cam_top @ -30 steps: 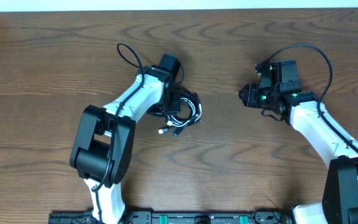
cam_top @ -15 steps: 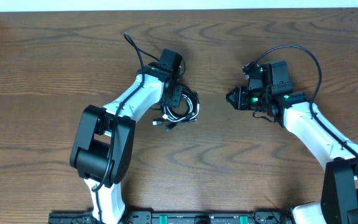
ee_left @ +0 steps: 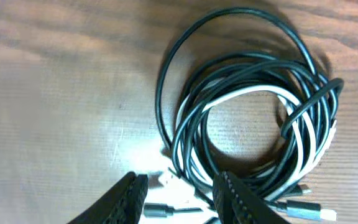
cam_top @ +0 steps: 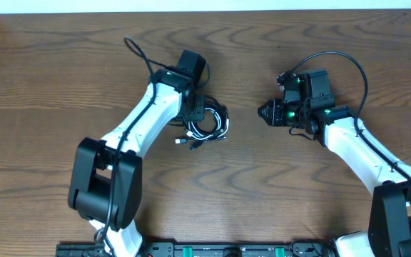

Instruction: Untangle cables

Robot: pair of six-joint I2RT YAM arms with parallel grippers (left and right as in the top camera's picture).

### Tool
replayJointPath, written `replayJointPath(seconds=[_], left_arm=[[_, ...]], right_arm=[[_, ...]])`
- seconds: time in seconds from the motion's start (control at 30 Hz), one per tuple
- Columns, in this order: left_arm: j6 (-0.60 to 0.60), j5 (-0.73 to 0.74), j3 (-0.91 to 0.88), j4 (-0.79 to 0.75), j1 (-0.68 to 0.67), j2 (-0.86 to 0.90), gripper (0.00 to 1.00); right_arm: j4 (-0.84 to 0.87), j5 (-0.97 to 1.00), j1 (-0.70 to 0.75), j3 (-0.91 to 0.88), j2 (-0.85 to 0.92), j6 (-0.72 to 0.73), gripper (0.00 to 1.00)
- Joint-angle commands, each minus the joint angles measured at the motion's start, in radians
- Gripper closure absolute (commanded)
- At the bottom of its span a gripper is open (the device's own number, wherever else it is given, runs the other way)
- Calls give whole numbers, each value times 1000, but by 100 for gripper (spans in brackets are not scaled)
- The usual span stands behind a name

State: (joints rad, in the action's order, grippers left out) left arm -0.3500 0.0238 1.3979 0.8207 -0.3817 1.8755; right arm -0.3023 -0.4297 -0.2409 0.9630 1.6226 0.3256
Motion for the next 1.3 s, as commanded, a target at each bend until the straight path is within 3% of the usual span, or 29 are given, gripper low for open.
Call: replayJointPath(seconds=[0.0, 0.1, 0.17, 0.4, 0.7, 0.77, 0.87, 0.97, 1.13, 1.27], left_arm=[[-195, -6, -6, 17, 0, -6, 59], [-271, -6, -38, 16, -13, -6, 59], [-301, -6, -59, 16, -25, -6, 50], [-414, -6, -114, -21, -76, -6, 50], [-468, -7, -191, -126, -127, -5, 50], [-468, -10, -211, -143, -130, -5, 50], [-467, -13, -233, -154, -130, -5, 61], [-441, -58, -246, -153, -130, -5, 69], [-282, -89, -247, -150, -112, -5, 81], [-154, -89, -247, -149, -73, -5, 81]], right_arm=[[-1, 5, -4, 4, -1, 3, 68], [-1, 5, -4, 4, -1, 3, 65], [-1, 5, -4, 4, -1, 3, 64], [-1, 5, -4, 4, -1, 3, 58], [-1, 5, -4, 4, -1, 3, 58], [-1, 5, -4, 4, -1, 3, 58], [0, 6, -4, 4, -1, 3, 58], [-1, 10, -4, 4, -1, 3, 58], [-1, 10, -4, 4, -1, 3, 58], [-1, 10, -4, 4, -1, 3, 58]])
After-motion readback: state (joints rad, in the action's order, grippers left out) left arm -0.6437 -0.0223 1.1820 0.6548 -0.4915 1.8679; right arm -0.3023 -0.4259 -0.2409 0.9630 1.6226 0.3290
